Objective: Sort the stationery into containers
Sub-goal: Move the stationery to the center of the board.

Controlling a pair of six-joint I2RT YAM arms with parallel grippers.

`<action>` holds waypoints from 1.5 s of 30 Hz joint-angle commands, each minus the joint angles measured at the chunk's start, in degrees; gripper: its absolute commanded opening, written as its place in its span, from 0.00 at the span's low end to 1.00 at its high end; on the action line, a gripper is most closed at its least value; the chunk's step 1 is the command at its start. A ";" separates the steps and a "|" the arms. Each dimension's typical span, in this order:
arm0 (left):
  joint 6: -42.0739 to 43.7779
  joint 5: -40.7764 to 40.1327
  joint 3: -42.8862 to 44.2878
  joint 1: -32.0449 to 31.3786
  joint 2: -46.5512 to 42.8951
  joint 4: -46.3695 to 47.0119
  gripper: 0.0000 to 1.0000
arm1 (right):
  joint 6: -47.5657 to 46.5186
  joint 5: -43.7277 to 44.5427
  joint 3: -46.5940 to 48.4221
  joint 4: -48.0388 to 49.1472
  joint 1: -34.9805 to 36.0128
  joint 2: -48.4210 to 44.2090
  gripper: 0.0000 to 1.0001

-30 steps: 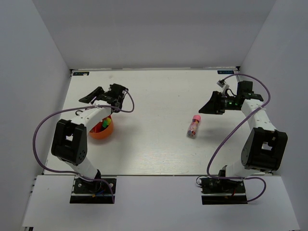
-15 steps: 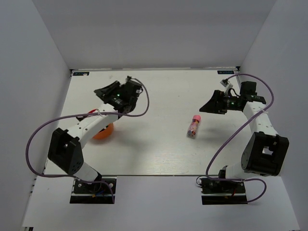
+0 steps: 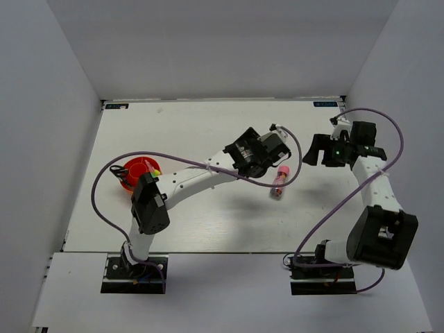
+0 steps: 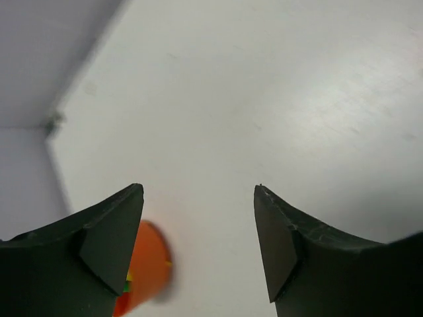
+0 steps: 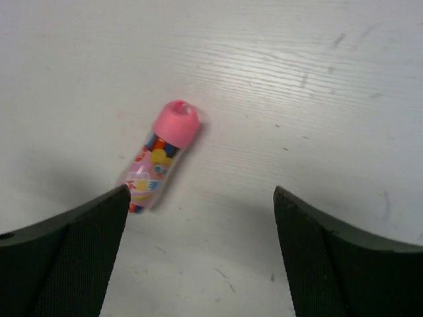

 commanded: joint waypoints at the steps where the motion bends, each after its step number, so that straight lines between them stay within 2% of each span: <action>1: -16.23 23.13 -1.41 2.59 -1.19 -5.25 0.78 | 4.16 10.78 -6.17 11.94 -1.36 -5.93 0.91; 2: -17.65 26.39 -1.59 3.12 -1.02 -3.76 0.78 | 3.56 8.78 -6.73 12.51 -1.80 -6.72 0.88; 3: -18.88 34.16 -1.94 4.95 -0.58 -2.18 0.77 | 3.99 3.80 -6.30 12.16 -2.41 -6.56 0.73; 4: -19.85 36.76 -2.38 5.49 -0.31 -0.25 0.77 | 4.95 3.40 -5.26 9.90 -2.94 -5.69 0.43; 5: -21.17 38.62 -3.08 6.11 -0.23 0.99 0.75 | 6.01 3.14 -4.38 8.57 -3.29 -4.72 0.00; 6: -21.36 43.33 -3.61 6.81 -0.14 3.35 0.75 | 6.63 2.70 -3.50 6.90 -3.38 -3.75 0.00; 9: -21.62 49.26 -6.95 7.87 0.12 13.08 0.77 | 8.56 2.35 -2.69 6.53 -4.35 -3.66 0.00; 11: -21.71 53.56 -8.44 8.31 0.48 15.84 0.79 | 8.91 -0.46 -3.05 6.98 -5.40 -3.57 0.00; 13: -22.50 58.11 -8.80 8.66 1.88 21.36 0.82 | 9.62 -2.47 -2.61 6.45 -5.93 -3.13 0.07; 16: -23.81 60.60 -8.71 8.57 4.60 26.82 0.85 | 9.88 -4.50 -2.52 6.18 -6.98 -3.13 0.09; 20: -24.78 59.82 -6.70 8.40 7.67 31.13 0.86 | 10.58 -6.62 -2.70 6.19 -7.95 -3.22 0.12; 26: -21.62 54.82 -0.37 7.70 14.97 29.21 0.86 | 11.38 -10.04 -2.70 6.27 -9.01 -3.48 0.12; 35: -15.30 48.75 2.09 6.64 19.81 29.84 0.88 | 11.99 -12.86 -2.70 6.19 -10.41 -3.57 0.14; 45: -14.24 44.79 4.21 5.24 23.68 28.95 0.88 | 12.70 -14.88 -2.70 6.53 -11.56 -3.22 0.14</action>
